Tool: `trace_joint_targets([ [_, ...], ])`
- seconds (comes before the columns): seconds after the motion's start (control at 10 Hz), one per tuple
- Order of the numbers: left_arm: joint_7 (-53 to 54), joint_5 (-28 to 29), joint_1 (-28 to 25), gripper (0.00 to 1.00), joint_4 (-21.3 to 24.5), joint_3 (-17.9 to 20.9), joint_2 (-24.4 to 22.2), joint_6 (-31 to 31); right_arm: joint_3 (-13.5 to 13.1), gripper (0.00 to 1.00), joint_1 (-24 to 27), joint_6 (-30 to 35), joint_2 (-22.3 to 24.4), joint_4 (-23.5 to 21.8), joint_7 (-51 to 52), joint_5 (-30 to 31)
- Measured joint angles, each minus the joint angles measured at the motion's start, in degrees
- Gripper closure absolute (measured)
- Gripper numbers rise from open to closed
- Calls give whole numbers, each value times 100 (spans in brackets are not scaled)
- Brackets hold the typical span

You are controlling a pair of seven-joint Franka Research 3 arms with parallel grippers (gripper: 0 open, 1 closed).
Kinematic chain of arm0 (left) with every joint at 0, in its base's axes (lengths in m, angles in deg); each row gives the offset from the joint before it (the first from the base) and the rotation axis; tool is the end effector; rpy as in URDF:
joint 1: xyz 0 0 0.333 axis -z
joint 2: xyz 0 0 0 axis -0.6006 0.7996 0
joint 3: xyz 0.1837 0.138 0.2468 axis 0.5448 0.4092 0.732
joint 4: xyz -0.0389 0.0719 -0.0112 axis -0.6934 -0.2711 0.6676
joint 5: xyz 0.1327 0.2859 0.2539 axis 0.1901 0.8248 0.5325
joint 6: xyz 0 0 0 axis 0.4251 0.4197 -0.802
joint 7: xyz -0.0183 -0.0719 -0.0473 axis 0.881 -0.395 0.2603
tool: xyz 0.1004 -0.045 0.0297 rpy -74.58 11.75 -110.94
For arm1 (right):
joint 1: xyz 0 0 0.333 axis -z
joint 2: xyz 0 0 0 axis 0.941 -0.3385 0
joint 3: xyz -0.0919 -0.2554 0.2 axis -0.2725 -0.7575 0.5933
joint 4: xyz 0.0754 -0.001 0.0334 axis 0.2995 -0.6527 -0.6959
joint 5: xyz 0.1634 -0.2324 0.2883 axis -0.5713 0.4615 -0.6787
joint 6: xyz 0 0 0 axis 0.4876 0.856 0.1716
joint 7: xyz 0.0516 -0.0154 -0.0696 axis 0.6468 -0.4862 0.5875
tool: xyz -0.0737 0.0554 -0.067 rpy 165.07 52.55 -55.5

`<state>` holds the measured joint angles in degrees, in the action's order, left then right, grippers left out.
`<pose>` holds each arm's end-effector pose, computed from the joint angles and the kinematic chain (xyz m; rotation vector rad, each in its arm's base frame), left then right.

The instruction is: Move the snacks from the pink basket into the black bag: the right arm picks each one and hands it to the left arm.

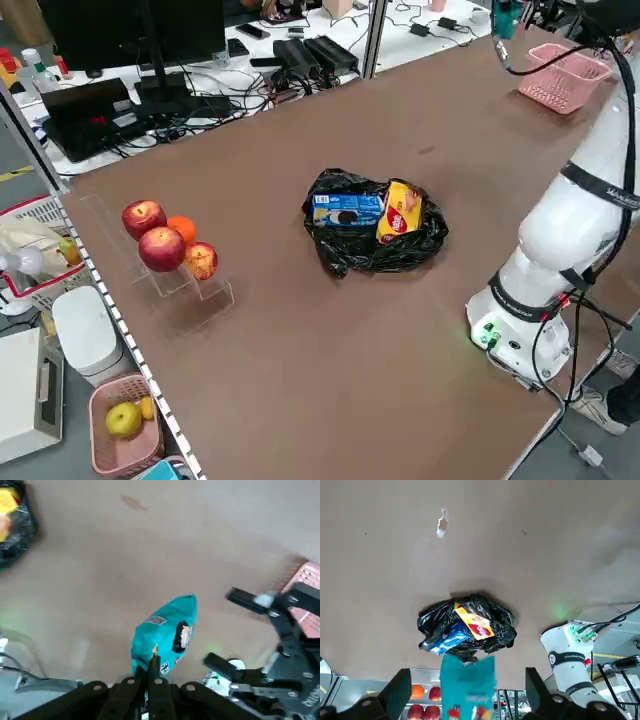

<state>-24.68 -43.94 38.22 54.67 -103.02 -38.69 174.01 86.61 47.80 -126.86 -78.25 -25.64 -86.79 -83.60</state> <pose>0.5022 -0.2889 0.6184 2.7517 0.4826 -0.5295 0.5087 0.5234 0.5433 -2.0917 1.5891 0.7331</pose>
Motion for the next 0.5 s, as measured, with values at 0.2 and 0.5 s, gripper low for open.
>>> trace_joint_targets([
  [0.2, 890, 52, -855, 96, 29, 41, 11, -496, -47, 0, 53, 33, 1, 4, 512, 19],
  [0.5, 2043, 633, -2001, 97, 496, 83, 142, -819, -80, 0, 578, 697, 23, 80, 1917, 192],
])
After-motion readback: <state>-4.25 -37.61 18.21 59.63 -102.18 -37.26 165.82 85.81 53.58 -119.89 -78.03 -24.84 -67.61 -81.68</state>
